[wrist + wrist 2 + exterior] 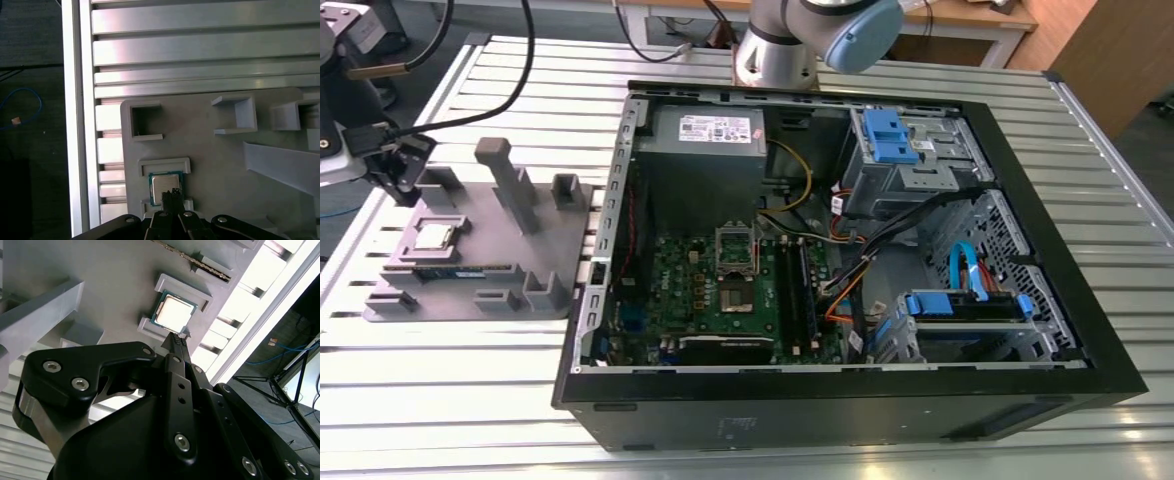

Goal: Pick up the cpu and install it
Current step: 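Pick up the cpu and move it towards the insertion slot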

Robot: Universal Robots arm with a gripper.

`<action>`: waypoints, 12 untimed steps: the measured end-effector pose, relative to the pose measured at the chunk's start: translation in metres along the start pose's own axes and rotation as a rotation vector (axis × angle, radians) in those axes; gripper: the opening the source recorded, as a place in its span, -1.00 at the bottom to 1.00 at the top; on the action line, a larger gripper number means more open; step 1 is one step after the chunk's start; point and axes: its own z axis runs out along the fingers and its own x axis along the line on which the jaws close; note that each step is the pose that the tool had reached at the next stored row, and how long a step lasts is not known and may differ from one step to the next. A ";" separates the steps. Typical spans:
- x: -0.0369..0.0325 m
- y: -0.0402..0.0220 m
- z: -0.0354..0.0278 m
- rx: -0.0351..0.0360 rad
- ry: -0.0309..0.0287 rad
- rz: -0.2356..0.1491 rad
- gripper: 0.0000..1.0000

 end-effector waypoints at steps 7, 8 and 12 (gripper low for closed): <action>0.0024 -0.0002 0.0010 0.0000 0.0000 0.000 -0.79; 0.0027 -0.0003 0.0011 0.0000 0.0000 0.000 -0.79; 0.0040 -0.0004 0.0015 0.0000 0.0000 0.000 -0.79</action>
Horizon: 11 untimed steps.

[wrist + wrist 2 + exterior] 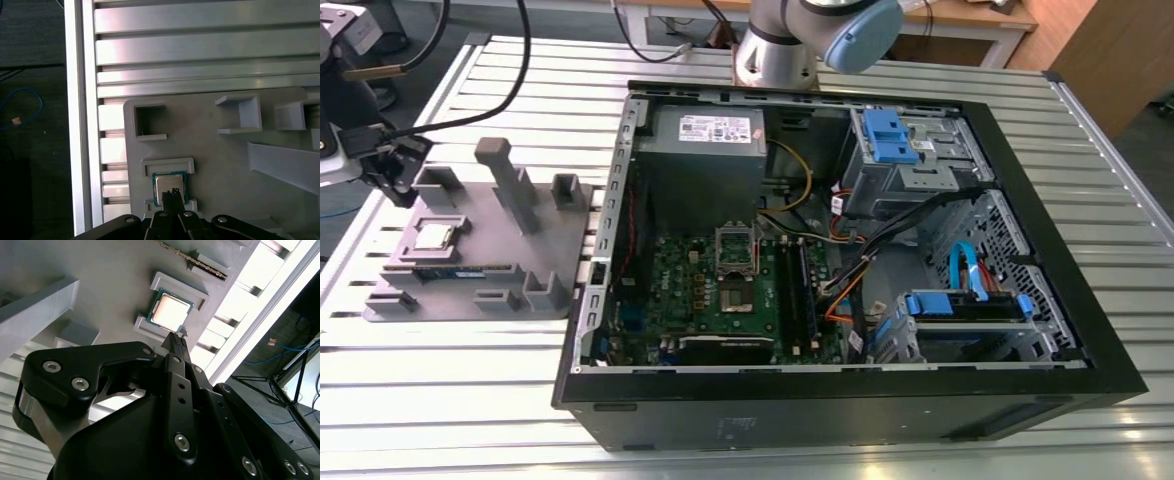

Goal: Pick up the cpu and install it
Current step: 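Pick up the cpu and move it towards the insertion slot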

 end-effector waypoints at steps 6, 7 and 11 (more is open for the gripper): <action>0.0021 -0.0002 0.0009 0.0000 0.0000 0.000 -0.79; 0.0022 -0.0002 0.0009 0.0001 0.0000 0.000 -0.79; 0.0024 -0.0002 0.0011 0.0000 0.0000 0.000 -0.79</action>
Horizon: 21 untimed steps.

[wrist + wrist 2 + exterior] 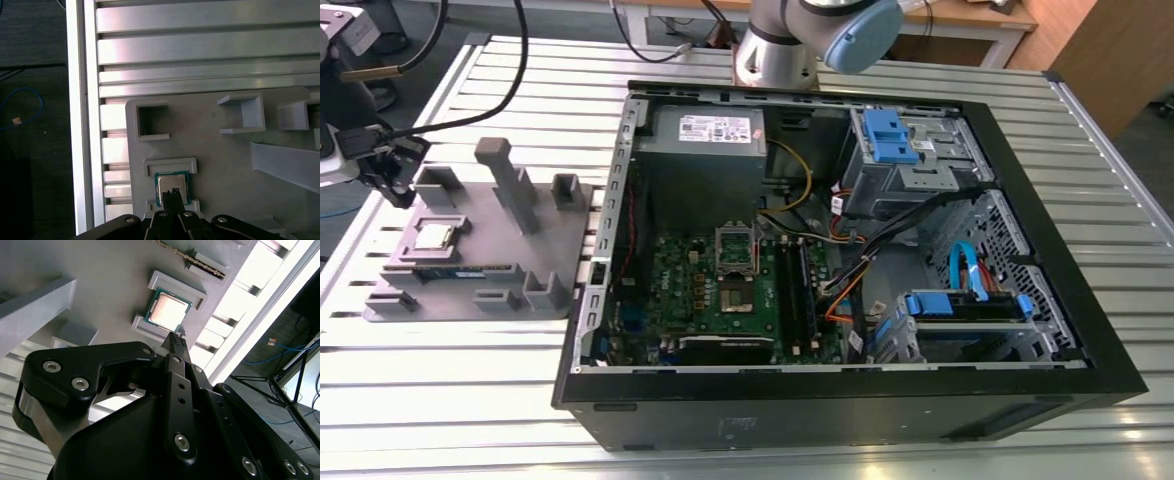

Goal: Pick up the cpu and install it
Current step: 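Pick up the cpu and move it towards the insertion slot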

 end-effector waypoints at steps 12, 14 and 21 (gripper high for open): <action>0.0001 -0.0003 0.0068 0.0004 0.0000 0.000 -0.79; 0.0001 -0.0004 0.0085 0.0003 -0.0001 0.000 -0.79; 0.0003 -0.0006 0.0124 0.0008 0.0000 0.000 -0.79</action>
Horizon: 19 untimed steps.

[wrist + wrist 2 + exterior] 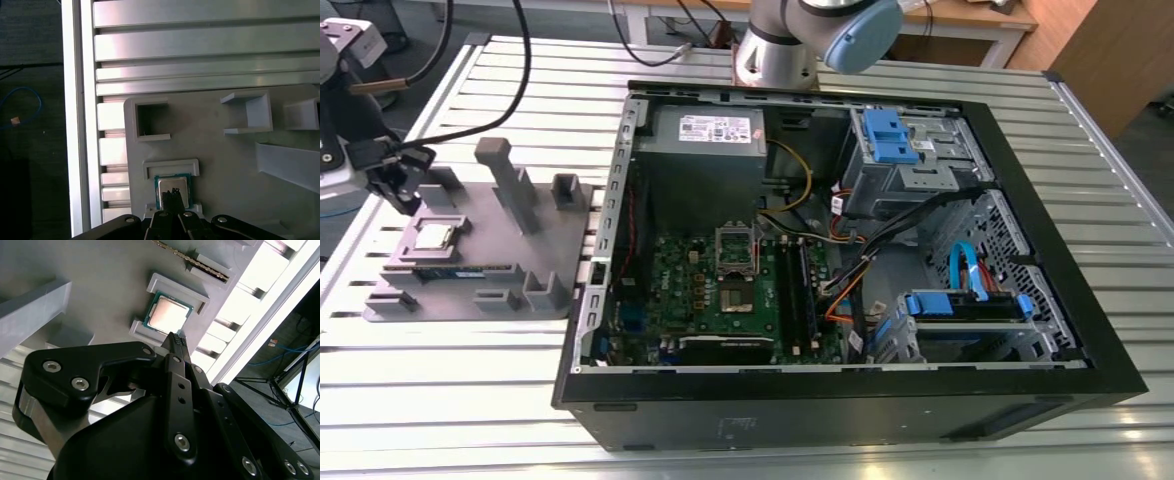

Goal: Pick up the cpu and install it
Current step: 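Pick up the cpu and move it towards the insertion slot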

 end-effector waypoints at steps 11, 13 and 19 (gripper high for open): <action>0.0006 -0.0002 0.0016 0.0001 -0.0005 0.000 -0.79; 0.0008 -0.0005 0.0024 0.0000 -0.0006 0.000 -0.79; 0.0008 -0.0010 0.0048 0.0005 -0.0002 0.000 -0.79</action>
